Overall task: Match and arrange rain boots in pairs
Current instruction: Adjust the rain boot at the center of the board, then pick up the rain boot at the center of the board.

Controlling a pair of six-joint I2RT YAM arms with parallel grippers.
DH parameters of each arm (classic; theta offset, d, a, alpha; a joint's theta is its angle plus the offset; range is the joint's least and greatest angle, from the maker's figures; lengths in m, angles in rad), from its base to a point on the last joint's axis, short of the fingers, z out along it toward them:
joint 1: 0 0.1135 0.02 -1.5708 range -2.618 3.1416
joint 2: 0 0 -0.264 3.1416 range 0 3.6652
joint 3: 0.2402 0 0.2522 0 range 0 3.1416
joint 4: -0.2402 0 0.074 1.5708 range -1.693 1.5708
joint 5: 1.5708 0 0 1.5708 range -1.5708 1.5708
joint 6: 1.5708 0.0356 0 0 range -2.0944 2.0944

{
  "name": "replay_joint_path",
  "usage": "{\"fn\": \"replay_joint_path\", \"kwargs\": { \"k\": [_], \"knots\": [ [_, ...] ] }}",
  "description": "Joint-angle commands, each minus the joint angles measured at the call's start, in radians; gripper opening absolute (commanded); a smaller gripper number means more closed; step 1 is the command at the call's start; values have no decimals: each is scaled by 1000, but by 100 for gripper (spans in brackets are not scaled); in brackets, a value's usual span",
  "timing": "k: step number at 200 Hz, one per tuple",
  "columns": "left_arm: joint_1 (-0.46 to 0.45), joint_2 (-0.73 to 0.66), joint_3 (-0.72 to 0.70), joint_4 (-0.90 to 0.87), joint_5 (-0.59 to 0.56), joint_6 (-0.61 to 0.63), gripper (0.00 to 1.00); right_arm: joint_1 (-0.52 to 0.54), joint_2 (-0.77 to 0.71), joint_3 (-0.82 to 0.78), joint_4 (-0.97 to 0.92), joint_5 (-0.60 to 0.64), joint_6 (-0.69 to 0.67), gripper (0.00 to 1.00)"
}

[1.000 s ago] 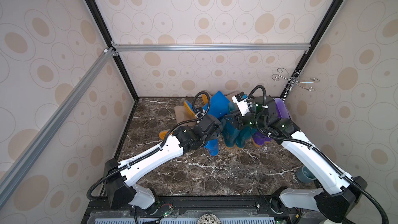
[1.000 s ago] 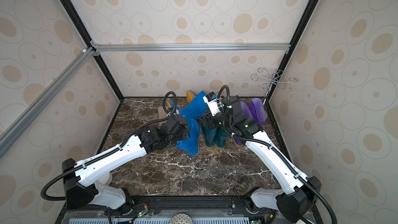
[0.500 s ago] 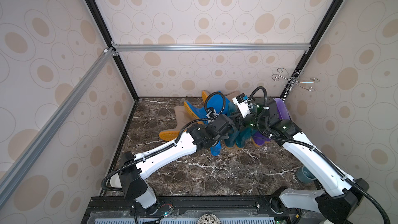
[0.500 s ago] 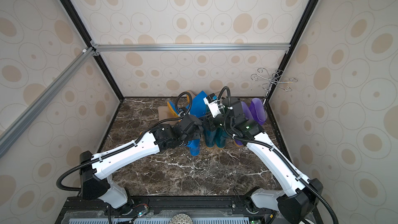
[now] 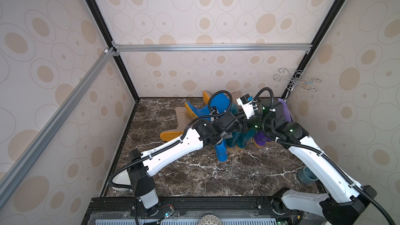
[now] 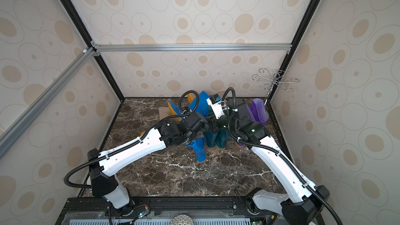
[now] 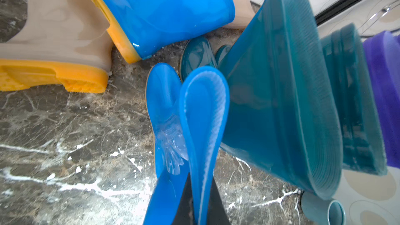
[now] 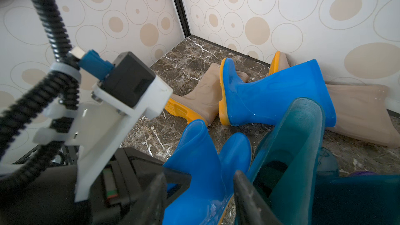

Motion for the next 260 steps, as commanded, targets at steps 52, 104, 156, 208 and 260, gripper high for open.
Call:
{"fn": "replay_joint_path", "kwargs": {
  "k": [52,104,156,208,260],
  "knots": [
    [-10,41,129,-19,-83,45,43,-3,-52,-47,-1,-5,13,53],
    [-10,68,278,-51,-150,213,100,-15,-50,-21,-11,5,11,54],
    [67,195,624,-255,-301,415,100,-23,-13,36,-18,10,18,55],
    [319,-18,96,210,-125,480,100,-25,18,77,-60,73,7,56],
    [569,-43,-362,730,231,526,100,-25,57,126,-122,143,3,57]
  ]
}}
